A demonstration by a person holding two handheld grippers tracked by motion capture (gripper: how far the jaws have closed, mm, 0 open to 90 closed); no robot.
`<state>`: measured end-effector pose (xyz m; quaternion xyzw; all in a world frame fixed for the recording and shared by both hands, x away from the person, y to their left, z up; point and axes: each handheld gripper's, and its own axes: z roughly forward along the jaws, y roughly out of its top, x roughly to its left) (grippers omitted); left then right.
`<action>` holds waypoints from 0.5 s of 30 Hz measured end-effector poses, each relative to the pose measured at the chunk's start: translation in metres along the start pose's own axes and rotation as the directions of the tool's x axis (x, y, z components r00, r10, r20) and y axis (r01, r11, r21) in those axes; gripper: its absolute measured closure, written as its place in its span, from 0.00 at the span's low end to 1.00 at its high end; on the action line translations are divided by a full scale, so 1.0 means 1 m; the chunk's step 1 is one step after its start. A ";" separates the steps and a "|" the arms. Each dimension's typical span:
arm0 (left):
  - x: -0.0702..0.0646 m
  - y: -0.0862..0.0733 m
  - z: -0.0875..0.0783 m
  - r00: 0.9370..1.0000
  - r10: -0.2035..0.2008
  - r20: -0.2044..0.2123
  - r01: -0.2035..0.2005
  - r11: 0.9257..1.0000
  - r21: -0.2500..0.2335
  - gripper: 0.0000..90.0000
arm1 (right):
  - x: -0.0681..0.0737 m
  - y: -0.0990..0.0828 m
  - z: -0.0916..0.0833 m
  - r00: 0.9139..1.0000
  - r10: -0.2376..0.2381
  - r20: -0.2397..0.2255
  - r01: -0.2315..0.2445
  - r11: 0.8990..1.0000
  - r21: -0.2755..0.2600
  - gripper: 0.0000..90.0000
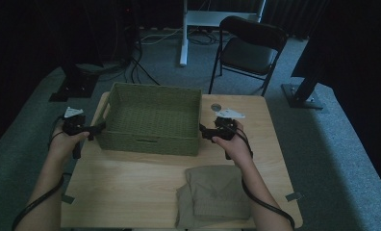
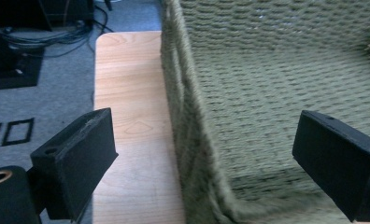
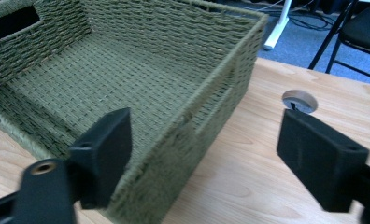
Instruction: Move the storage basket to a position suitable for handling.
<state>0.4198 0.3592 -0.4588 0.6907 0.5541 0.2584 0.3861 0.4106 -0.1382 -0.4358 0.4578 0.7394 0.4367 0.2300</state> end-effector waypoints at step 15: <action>0.001 -0.009 0.014 0.998 -0.067 -0.008 0.067 0.998 -0.013 0.50 | 0.020 -0.009 0.037 1.000 -0.005 0.025 0.002 0.995 0.097 0.47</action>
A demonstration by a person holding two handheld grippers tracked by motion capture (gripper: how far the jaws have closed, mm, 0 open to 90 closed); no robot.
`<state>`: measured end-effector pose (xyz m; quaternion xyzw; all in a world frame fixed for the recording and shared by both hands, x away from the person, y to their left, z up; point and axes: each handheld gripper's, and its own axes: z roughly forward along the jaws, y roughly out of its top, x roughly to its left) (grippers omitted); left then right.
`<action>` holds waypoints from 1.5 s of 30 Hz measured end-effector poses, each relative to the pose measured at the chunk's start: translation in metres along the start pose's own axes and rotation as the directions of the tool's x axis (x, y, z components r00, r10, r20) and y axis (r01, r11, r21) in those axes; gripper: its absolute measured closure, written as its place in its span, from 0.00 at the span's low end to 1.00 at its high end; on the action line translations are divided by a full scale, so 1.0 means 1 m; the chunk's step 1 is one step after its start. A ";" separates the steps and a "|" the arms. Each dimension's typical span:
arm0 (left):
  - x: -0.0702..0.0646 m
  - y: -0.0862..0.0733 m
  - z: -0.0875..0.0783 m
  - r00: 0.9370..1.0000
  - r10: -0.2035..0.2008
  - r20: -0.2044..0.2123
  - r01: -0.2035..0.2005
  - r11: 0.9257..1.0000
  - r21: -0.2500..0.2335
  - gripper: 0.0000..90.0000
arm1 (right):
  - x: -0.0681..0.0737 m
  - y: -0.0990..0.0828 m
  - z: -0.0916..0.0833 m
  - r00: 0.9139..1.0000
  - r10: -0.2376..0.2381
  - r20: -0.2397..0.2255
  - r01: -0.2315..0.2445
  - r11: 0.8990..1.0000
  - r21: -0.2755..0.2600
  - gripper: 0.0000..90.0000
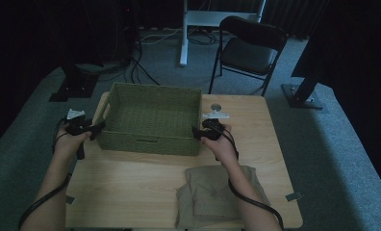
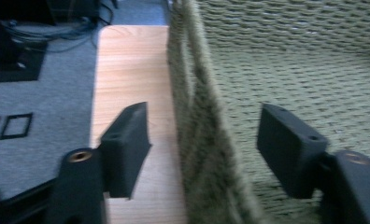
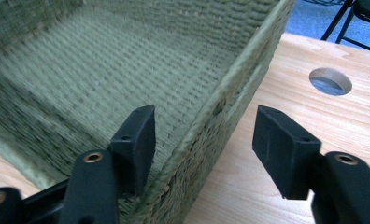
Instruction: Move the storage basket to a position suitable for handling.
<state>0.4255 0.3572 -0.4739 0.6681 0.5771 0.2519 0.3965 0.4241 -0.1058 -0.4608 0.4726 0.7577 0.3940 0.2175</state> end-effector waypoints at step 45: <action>-0.095 -0.008 0.008 0.998 -0.034 -0.058 0.036 0.999 0.024 0.93 | -0.049 -0.015 -0.032 0.994 0.085 0.064 -0.090 0.992 0.085 0.82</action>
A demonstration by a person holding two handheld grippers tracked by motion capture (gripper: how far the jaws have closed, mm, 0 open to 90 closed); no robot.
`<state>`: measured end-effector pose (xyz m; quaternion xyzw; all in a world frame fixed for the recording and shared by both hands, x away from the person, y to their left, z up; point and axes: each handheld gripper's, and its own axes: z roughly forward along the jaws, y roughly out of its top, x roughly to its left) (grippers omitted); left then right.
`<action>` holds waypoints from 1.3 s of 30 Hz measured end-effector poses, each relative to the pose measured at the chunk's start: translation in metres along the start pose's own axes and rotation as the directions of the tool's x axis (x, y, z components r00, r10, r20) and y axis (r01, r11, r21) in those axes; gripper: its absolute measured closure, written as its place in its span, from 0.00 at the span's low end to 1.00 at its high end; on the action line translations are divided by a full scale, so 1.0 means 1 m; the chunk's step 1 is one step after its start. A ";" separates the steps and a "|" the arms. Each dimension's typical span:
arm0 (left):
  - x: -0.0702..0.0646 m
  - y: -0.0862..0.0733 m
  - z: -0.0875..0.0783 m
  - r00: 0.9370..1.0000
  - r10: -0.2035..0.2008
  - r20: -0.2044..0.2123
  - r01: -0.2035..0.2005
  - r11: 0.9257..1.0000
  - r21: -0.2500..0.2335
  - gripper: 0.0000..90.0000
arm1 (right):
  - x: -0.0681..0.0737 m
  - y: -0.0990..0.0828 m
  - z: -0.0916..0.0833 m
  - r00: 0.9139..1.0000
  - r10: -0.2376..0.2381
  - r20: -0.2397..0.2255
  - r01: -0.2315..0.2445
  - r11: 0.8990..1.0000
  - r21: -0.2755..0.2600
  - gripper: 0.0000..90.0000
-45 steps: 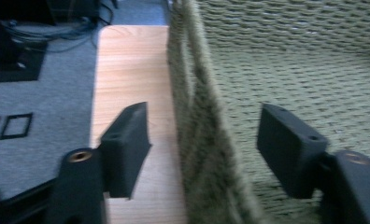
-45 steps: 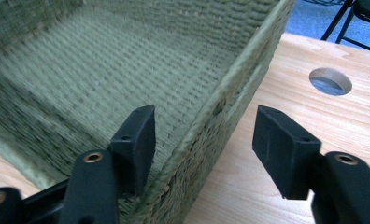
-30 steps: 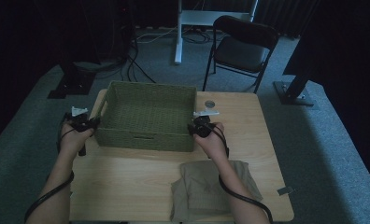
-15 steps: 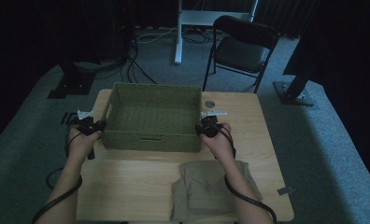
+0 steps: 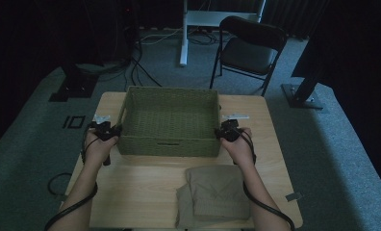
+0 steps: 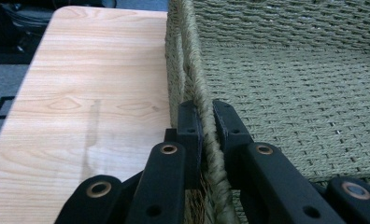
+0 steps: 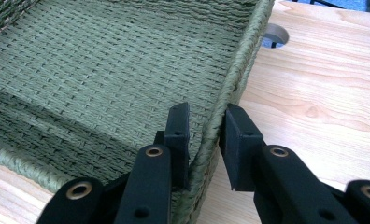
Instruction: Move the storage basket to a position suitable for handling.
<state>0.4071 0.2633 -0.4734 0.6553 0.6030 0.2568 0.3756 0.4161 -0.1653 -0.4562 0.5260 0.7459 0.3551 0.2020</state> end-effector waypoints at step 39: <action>-0.122 0.003 0.028 0.993 0.052 0.109 -0.056 0.998 0.033 0.91 | -0.113 -0.033 -0.050 0.989 0.098 0.106 -0.098 0.995 -0.006 0.86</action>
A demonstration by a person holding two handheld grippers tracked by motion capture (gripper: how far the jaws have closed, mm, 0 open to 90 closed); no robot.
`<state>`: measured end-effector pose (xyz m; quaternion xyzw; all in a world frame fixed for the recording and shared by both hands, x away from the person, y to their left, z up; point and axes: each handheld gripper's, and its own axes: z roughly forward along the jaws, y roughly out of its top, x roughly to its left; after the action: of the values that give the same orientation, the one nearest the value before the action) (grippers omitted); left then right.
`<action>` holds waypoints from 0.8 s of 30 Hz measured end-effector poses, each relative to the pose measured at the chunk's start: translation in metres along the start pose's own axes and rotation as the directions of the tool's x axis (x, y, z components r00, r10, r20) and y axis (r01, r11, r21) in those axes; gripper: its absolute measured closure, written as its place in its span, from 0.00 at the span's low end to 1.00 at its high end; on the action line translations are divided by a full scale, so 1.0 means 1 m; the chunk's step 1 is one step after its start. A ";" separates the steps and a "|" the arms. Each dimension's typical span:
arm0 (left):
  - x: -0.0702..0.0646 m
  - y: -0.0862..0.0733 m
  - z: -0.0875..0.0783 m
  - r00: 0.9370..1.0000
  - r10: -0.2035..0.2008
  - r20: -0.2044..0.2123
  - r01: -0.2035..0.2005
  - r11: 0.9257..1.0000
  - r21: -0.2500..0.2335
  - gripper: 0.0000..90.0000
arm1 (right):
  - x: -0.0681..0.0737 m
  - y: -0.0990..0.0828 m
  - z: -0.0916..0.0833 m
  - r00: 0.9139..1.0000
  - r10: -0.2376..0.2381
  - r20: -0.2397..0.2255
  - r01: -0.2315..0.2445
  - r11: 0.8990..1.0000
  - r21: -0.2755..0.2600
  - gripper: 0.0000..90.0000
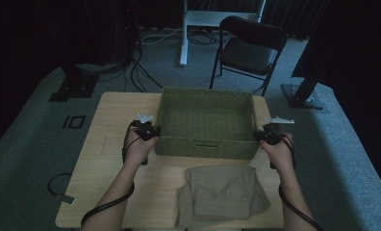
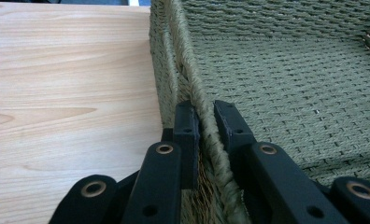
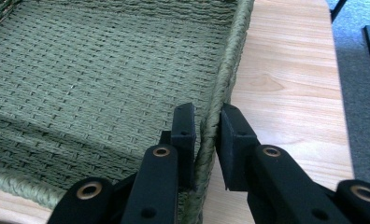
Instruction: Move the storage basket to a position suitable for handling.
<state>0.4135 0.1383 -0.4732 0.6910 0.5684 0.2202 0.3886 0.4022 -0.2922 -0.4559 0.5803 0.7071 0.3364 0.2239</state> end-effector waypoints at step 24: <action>-0.047 -0.004 0.001 1.000 0.009 0.030 -0.010 0.999 0.031 0.87 | -0.043 -0.007 -0.012 0.999 0.020 0.032 -0.020 1.000 -0.003 0.89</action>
<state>0.3999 0.0937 -0.4711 0.7030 0.5625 0.2030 0.3850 0.3983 -0.3374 -0.4562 0.5925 0.6972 0.3300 0.2325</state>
